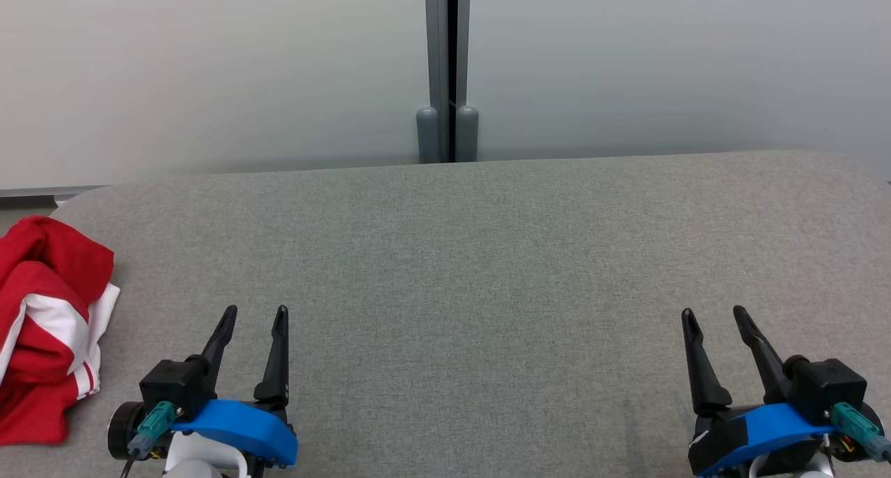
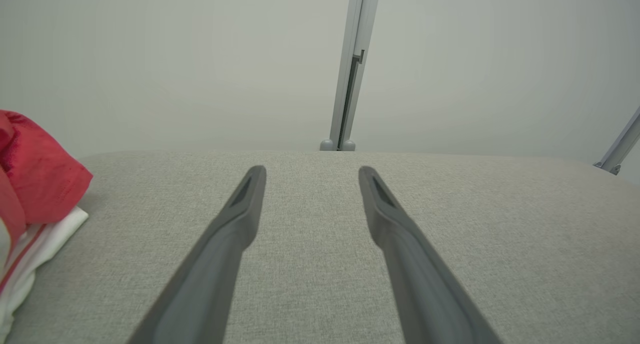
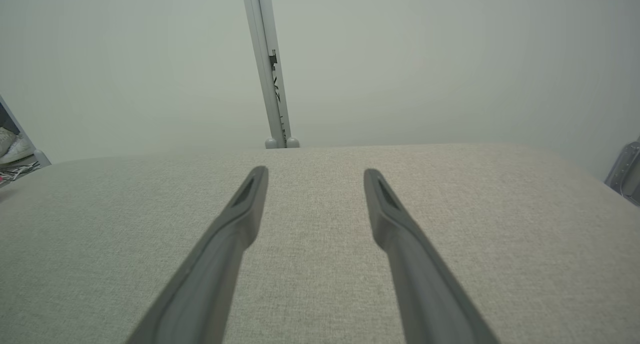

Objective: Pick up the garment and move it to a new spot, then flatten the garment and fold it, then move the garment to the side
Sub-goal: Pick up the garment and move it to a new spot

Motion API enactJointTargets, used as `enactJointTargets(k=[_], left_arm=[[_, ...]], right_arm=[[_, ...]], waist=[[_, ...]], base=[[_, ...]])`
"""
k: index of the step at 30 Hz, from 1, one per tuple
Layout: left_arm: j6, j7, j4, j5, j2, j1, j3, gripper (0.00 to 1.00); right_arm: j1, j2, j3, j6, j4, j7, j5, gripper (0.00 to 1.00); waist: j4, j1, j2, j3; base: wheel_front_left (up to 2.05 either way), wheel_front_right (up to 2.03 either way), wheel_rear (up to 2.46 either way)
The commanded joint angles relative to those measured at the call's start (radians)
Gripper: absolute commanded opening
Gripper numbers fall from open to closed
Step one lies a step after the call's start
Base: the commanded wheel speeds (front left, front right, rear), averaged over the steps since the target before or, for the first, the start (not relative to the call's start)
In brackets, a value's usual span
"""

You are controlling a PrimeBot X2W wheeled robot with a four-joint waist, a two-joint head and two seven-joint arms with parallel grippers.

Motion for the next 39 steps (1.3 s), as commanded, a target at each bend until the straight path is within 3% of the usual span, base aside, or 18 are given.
enactJointTargets(k=[1,15,39], left_arm=[[-0.001,-0.005,0.001,0.005,0.0,-0.007,0.003,1.0],[0.01,-0.005,0.001,0.027,0.001,-0.022,0.006,1.0],[0.033,-0.004,-0.042,0.042,-0.02,-0.021,0.133,1.0]], right_arm=[[0.006,0.001,0.001,0.0,0.003,-0.008,0.004,1.0],[0.001,0.002,-0.001,0.0,-0.007,-0.007,-0.003,1.0],[-0.051,0.001,0.045,0.0,-0.108,0.061,-0.038,1.0]], waist=[[-0.001,0.0,0.0,0.001],[0.03,0.0,0.0,0.008],[0.373,0.0,0.0,0.078]], base=[[0.0,0.0,0.0],[0.0,0.0,0.0],[0.0,0.0,0.0]])
